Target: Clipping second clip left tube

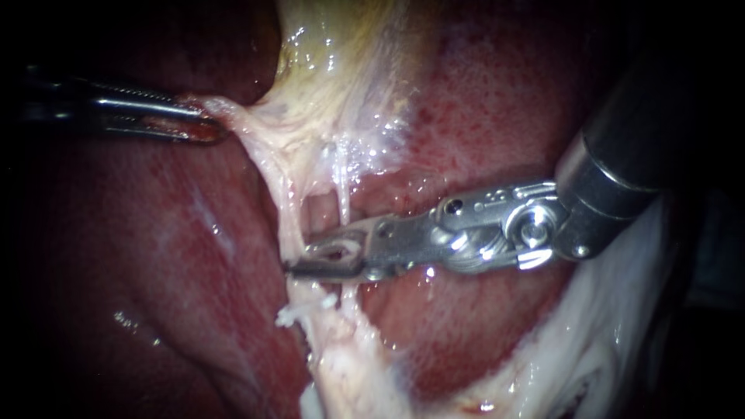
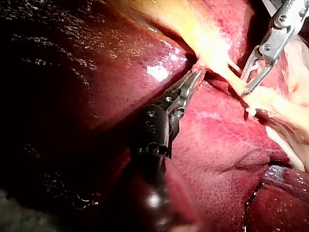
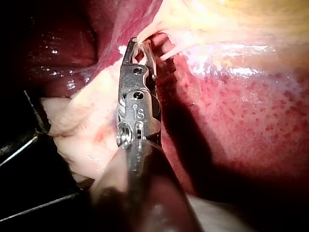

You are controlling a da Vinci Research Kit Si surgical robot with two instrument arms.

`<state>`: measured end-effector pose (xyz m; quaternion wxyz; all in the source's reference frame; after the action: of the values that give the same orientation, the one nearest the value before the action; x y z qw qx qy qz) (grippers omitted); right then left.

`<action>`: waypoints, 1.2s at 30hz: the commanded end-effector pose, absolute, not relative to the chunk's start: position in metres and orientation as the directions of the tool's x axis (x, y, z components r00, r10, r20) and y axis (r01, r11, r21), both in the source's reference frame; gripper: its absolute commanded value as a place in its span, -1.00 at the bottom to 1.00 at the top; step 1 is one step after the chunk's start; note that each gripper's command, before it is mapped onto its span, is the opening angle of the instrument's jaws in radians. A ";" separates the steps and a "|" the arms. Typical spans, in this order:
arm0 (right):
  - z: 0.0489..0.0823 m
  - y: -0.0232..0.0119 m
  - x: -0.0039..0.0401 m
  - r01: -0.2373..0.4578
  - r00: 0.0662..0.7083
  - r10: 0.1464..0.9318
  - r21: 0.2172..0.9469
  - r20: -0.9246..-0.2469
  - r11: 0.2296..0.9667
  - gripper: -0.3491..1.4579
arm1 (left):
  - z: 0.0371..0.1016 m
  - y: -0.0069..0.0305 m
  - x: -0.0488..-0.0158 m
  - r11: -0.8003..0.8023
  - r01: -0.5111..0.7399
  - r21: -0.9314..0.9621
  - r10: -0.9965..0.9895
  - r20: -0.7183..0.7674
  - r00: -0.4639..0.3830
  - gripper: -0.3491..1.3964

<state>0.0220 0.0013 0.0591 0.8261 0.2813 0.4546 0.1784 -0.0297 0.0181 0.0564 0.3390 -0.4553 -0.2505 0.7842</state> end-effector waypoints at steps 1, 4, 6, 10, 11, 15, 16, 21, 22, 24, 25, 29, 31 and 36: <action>0.0591 0.0014 0.0220 -0.039 0.520 0.552 0.627 -0.652 0.778 -0.50 | 0.0564 0.0180 -0.0297 -0.644 -0.304 -0.702 0.760 -0.544 -0.355 -1.00; 0.0590 0.0015 0.0220 -0.040 0.507 0.561 0.632 -0.654 0.774 -0.27 | 0.0563 0.0180 -0.0297 -0.644 -0.304 -0.702 0.760 -0.544 -0.355 -1.00; 0.0590 0.0015 0.0221 -0.041 0.492 0.570 0.636 -0.659 0.771 -0.17 | 0.0563 0.0180 -0.0297 -0.644 -0.304 -0.702 0.760 -0.544 -0.355 -1.00; 0.0592 0.0014 0.0221 -0.045 0.465 0.589 0.647 -0.661 0.761 -0.07 | 0.0563 0.0180 -0.0297 -0.644 -0.304 -0.702 0.760 -0.544 -0.355 -1.00; 0.0592 0.0014 0.0220 -0.042 0.450 0.597 0.653 -0.664 0.757 -0.07 | 0.0563 0.0180 -0.0297 -0.644 -0.304 -0.702 0.760 -0.544 -0.355 -1.00; 0.0592 0.0014 0.0217 -0.022 0.422 0.626 0.683 -0.655 0.730 -0.06 | 0.0563 0.0180 -0.0296 -0.644 -0.303 -0.702 0.760 -0.544 -0.356 -1.00; 0.0592 0.0014 0.0216 -0.019 0.421 0.633 0.691 -0.650 0.723 -0.06 | 0.0563 0.0180 -0.0296 -0.645 -0.303 -0.702 0.760 -0.544 -0.356 -1.00; 0.0597 0.0012 0.0209 0.006 0.395 0.710 0.774 -0.583 0.633 -0.06 | 0.0563 0.0180 -0.0296 -0.645 -0.303 -0.702 0.760 -0.544 -0.356 -1.00; 0.0599 0.0011 0.0208 0.011 0.394 0.718 0.784 -0.574 0.621 -0.06 | 0.0563 0.0180 -0.0296 -0.645 -0.303 -0.702 0.760 -0.544 -0.356 -1.00; 0.0604 0.0007 0.0206 0.022 0.399 0.733 0.804 -0.552 0.594 -0.06 | 0.0563 0.0180 -0.0296 -0.645 -0.303 -0.702 0.760 -0.544 -0.356 -1.00; 0.0607 0.0005 0.0206 0.027 0.401 0.738 0.813 -0.542 0.582 -0.06 | 0.0563 0.0180 -0.0296 -0.645 -0.303 -0.702 0.760 -0.544 -0.356 -1.00; 0.0618 -0.0004 0.0204 0.054 0.407 0.763 0.848 -0.501 0.528 -0.06 | 0.0563 0.0180 -0.0296 -0.645 -0.303 -0.702 0.760 -0.544 -0.356 -1.00; 0.0624 -0.0007 0.0204 0.066 0.420 0.765 0.857 -0.489 0.511 -0.06 | 0.0563 0.0180 -0.0296 -0.645 -0.303 -0.702 0.760 -0.544 -0.356 -1.00; 0.0633 -0.0009 0.0203 0.094 0.414 0.790 0.884 -0.452 0.457 -0.06 | 0.0563 0.0180 -0.0296 -0.645 -0.303 -0.702 0.760 -0.544 -0.356 -1.00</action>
<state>0.0201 -0.0009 0.0634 0.7001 0.4652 0.4820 0.2472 -0.0296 0.0180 0.0563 0.3389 -0.4554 -0.2508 0.7842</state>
